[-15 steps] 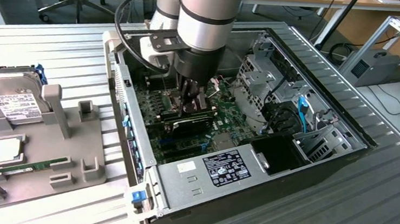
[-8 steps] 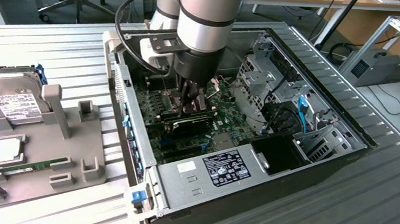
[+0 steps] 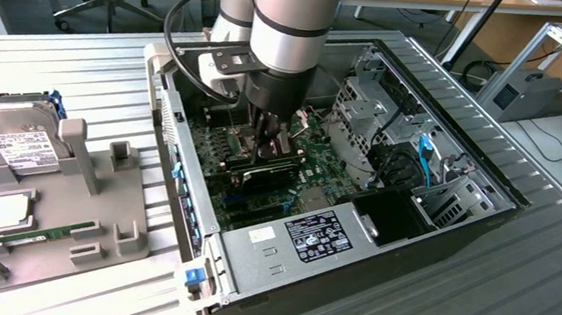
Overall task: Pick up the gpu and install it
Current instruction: 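Press down on the gpu until it lock into place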
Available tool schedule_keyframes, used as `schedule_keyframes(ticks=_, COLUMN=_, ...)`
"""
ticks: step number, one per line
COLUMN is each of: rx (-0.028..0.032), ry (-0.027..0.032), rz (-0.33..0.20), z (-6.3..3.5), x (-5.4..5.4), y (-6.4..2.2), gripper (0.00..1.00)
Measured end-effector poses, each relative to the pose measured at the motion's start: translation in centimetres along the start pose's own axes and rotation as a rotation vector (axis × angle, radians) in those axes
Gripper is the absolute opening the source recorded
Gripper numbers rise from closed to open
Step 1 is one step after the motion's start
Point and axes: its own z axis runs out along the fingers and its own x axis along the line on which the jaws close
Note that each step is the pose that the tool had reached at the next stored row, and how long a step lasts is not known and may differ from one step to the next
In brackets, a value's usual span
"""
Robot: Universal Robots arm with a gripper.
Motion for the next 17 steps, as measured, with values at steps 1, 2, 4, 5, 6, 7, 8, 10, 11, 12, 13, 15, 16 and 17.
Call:
schedule_keyframes(ticks=1, rx=-0.0001, ry=0.0001, rz=0.0, z=0.14, x=0.0, y=0.0, gripper=0.11)
schedule_keyframes(ticks=2, rx=-0.0001, ry=0.0002, rz=0.0, z=0.25, x=0.0, y=-0.01, gripper=0.11)
schedule_keyframes(ticks=4, rx=0.0, ry=0.0, rz=0.0, z=0.62, x=0.0, y=0.0, gripper=0.11)
schedule_keyframes(ticks=5, rx=-0.0001, ry=0.0001, rz=0.0, z=0.79, x=0.0, y=-0.01, gripper=0.11)
schedule_keyframes(ticks=6, rx=-0.0002, ry=0.0004, rz=0.0, z=0.83, x=0.0, y=0.0, gripper=0.11)
schedule_keyframes(ticks=7, rx=-0.0002, ry=0.0003, rz=0.0, z=0.87, x=0.0, y=0.01, gripper=0.11)
schedule_keyframes(ticks=8, rx=-0.0001, ry=0.0002, rz=0.0, z=0.89, x=0.0, y=0.05, gripper=0.11)
schedule_keyframes(ticks=10, rx=0.0001, ry=-0.0001, rz=0.001, z=0.92, x=-0.1, y=0.1, gripper=0.11)
schedule_keyframes(ticks=11, rx=0.0, ry=0.0, rz=0.001, z=0.93, x=-0.2, y=0.12, gripper=0.11)
schedule_keyframes(ticks=12, rx=0.0, ry=0.0001, rz=0.001, z=0.95, x=-0.2, y=0.12, gripper=0.11)
schedule_keyframes(ticks=13, rx=0.0001, ry=0.0, rz=0.001, z=1.01, x=-0.2, y=0.11, gripper=0.11)
schedule_keyframes(ticks=15, rx=-0.0002, ry=0.0003, rz=0.002, z=1.13, x=-0.2, y=0.13, gripper=0.11)
schedule_keyframes(ticks=16, rx=-0.0002, ry=0.0004, rz=0.002, z=1.15, x=-0.2, y=0.14, gripper=0.11)
schedule_keyframes(ticks=17, rx=-0.0002, ry=0.0004, rz=0.002, z=1.16, x=-0.2, y=0.14, gripper=0.11)
